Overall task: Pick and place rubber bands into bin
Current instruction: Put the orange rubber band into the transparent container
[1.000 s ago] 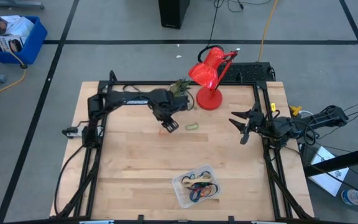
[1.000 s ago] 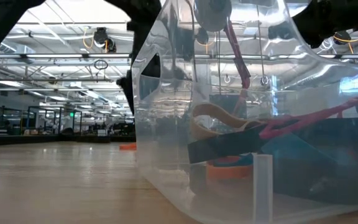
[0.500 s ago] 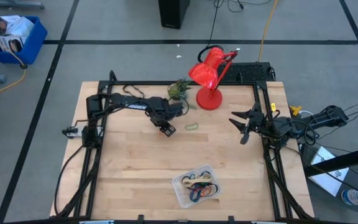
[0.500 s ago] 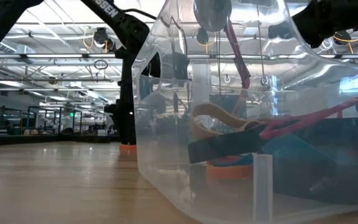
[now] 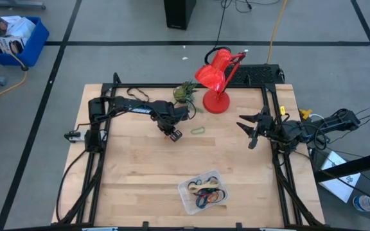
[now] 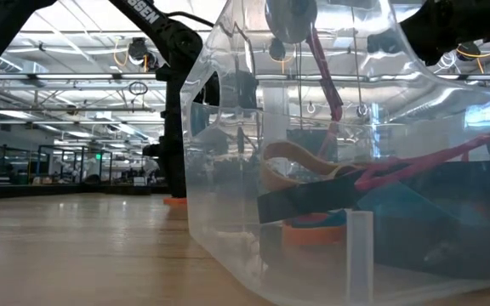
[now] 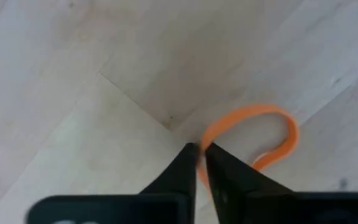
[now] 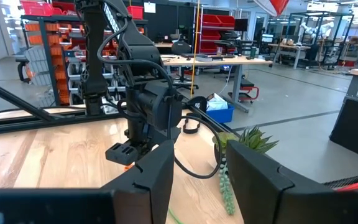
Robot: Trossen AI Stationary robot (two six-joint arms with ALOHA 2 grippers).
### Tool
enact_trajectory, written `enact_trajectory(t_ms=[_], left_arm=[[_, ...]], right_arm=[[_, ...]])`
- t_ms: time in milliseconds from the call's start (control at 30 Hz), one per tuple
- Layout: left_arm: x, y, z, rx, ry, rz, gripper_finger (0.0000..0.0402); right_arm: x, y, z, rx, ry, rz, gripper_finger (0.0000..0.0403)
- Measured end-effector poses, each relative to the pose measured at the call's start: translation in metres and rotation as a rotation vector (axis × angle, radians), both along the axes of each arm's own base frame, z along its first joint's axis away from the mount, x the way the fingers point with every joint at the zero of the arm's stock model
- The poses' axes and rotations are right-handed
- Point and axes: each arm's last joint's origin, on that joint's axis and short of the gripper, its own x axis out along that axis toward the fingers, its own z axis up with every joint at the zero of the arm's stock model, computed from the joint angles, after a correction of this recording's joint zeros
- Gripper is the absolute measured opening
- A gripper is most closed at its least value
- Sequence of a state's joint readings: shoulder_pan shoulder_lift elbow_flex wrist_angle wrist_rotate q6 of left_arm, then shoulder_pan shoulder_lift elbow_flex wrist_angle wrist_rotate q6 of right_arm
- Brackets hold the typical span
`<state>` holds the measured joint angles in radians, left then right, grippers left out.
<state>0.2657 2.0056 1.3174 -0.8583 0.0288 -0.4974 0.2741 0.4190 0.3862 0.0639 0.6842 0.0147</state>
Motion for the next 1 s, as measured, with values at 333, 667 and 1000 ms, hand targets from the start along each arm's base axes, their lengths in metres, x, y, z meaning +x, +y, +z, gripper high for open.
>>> enact_trajectory(t_ms=[333,667,1000], left_arm=[[-0.001,-0.002,0.005,0.024,-0.005,-0.057,0.0006],[-0.026,-0.012,0.101,0.124,-0.276,-0.06,0.0005],[-0.108,-0.032,0.221,0.274,-0.698,-0.03,0.0003]], right_arm=[[0.0,0.0,0.0,-0.001,0.001,0.0,0.0144],[0.0,0.0,0.0,-0.012,0.006,0.001,0.0144],[0.0,0.0,0.0,-0.033,0.015,0.002,0.0144]])
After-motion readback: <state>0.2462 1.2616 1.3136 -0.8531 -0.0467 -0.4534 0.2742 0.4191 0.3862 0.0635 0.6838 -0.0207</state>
